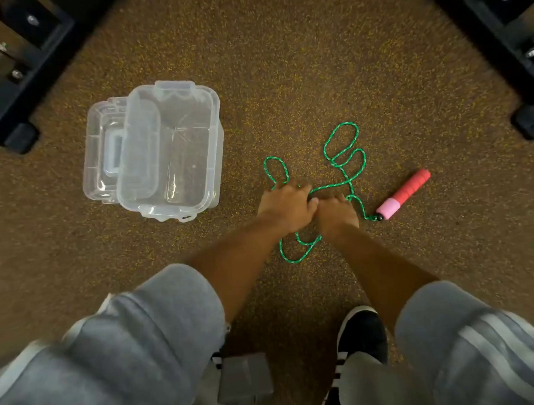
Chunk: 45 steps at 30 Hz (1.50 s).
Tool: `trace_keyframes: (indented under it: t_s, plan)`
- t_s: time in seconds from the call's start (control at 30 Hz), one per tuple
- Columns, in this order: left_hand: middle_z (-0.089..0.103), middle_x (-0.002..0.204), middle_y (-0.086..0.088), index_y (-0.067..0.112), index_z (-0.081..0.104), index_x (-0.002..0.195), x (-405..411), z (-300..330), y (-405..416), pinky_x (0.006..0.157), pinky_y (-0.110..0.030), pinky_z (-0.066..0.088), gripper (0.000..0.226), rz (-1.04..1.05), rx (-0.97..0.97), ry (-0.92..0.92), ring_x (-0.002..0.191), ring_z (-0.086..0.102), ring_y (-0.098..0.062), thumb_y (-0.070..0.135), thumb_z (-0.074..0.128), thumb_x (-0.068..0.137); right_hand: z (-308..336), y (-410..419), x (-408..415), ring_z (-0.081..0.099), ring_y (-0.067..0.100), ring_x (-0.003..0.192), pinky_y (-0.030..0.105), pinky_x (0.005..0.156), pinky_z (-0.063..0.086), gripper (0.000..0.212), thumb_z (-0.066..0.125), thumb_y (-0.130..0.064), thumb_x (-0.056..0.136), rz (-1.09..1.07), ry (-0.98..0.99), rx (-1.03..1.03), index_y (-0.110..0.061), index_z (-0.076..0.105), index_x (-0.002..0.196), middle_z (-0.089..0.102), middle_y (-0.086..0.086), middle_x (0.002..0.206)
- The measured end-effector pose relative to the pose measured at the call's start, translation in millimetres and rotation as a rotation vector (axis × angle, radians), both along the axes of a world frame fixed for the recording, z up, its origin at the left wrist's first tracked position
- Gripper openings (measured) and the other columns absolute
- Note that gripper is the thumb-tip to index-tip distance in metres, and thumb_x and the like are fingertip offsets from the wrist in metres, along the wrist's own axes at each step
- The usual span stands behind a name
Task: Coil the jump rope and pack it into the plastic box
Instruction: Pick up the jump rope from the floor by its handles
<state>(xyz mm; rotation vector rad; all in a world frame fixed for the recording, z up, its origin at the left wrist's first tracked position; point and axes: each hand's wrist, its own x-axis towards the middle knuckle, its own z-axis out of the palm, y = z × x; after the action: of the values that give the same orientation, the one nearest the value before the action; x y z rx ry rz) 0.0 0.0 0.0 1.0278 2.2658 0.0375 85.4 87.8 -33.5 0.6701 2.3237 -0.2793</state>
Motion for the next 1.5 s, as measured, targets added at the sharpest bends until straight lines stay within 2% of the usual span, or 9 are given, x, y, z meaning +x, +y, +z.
trace_keyframes:
  t_s: [0.07, 0.13, 0.37, 0.53, 0.67, 0.87, 1.1, 1.33, 1.5]
  plan:
    - [0.056, 0.143, -0.010, 0.023, 0.048, 0.145, -2, 0, 3, 0.103, -0.051, 0.047, 0.054, 0.001, 0.003, 0.019, 0.131, 0.052, -0.037, 0.050, 0.038, 0.100, -3, -2, 0, 0.031, 0.036, 0.149, 0.044, 0.117, 0.034, 0.049, 0.040, -0.016, 0.106, -0.014, -0.027, 0.020, -0.014, 0.037, 0.155, 0.035, 0.016, 0.159]
    - [0.057, 0.142, -0.010, 0.022, 0.048, 0.145, -3, 0, 4, 0.101, -0.050, 0.046, 0.053, -0.010, 0.017, 0.041, 0.130, 0.053, -0.036, 0.049, 0.038, 0.100, -5, -4, 1, 0.031, 0.037, 0.149, 0.044, 0.116, 0.035, 0.052, 0.040, -0.018, 0.107, -0.017, -0.037, 0.036, -0.014, 0.032, 0.158, 0.032, 0.017, 0.159]
    - [0.056, 0.142, -0.012, 0.021, 0.048, 0.145, -9, -2, -1, 0.099, -0.050, 0.046, 0.054, -0.020, 0.018, 0.051, 0.129, 0.052, -0.037, 0.050, 0.037, 0.101, -12, 3, 6, 0.044, 0.033, 0.141, 0.044, 0.109, 0.041, 0.040, 0.039, -0.019, 0.105, -0.002, -0.070, 0.106, -0.017, 0.056, 0.141, 0.050, 0.012, 0.149]
    - [0.057, 0.139, -0.013, 0.020, 0.050, 0.143, -6, 11, -3, 0.099, -0.050, 0.046, 0.050, -0.015, 0.033, 0.065, 0.128, 0.053, -0.039, 0.047, 0.039, 0.102, 0, 13, -5, 0.048, 0.036, 0.137, 0.045, 0.108, 0.041, 0.037, 0.041, -0.022, 0.105, 0.019, 0.031, 0.167, -0.018, 0.058, 0.137, 0.059, 0.012, 0.141]
    - [0.058, 0.135, -0.013, 0.016, 0.054, 0.134, -7, 36, -8, 0.100, -0.051, 0.046, 0.041, -0.016, 0.056, 0.070, 0.128, 0.052, -0.039, 0.036, 0.043, 0.100, 33, 27, -16, 0.048, 0.040, 0.132, 0.046, 0.105, 0.042, 0.036, 0.046, -0.014, 0.100, 0.060, 0.136, 0.220, -0.014, 0.060, 0.133, 0.061, 0.015, 0.136]
    - [0.056, 0.134, -0.010, 0.015, 0.053, 0.135, -7, 90, -22, 0.103, -0.047, 0.041, 0.043, -0.026, 0.080, 0.169, 0.129, 0.048, -0.036, 0.031, 0.053, 0.095, 103, 26, -12, 0.048, 0.043, 0.132, 0.050, 0.107, 0.042, 0.037, 0.052, -0.021, 0.101, 0.056, 0.246, 0.211, -0.014, 0.054, 0.137, 0.049, 0.017, 0.142]
    - [0.045, 0.144, -0.016, 0.027, 0.033, 0.153, 1, 160, -54, 0.106, -0.053, 0.042, 0.068, 0.057, 0.165, 0.249, 0.131, 0.045, -0.041, 0.038, 0.060, 0.092, 193, -1, 1, 0.051, 0.044, 0.128, 0.053, 0.106, 0.042, 0.042, 0.061, -0.026, 0.095, 0.114, 0.408, 0.146, -0.011, 0.051, 0.134, 0.049, 0.020, 0.137]
    - [0.048, 0.132, -0.012, 0.024, 0.063, 0.129, 7, 220, -80, 0.096, -0.046, 0.047, 0.035, 0.064, 0.285, 0.281, 0.123, 0.050, -0.036, 0.034, 0.056, 0.096, 256, -21, 25, 0.049, 0.039, 0.123, 0.050, 0.101, 0.047, 0.033, 0.057, -0.026, 0.095, 0.176, 0.615, 0.168, -0.015, 0.060, 0.126, 0.059, 0.015, 0.128]
    - [0.059, 0.121, -0.014, 0.014, 0.056, 0.116, 9, 245, -92, 0.086, -0.043, 0.049, 0.030, 0.028, 0.379, 0.197, 0.110, 0.061, -0.037, 0.034, 0.062, 0.095, 287, -32, 39, 0.055, 0.036, 0.114, 0.043, 0.098, 0.048, 0.034, 0.068, -0.023, 0.088, 0.087, 0.798, 0.067, -0.017, 0.069, 0.122, 0.065, 0.012, 0.118]
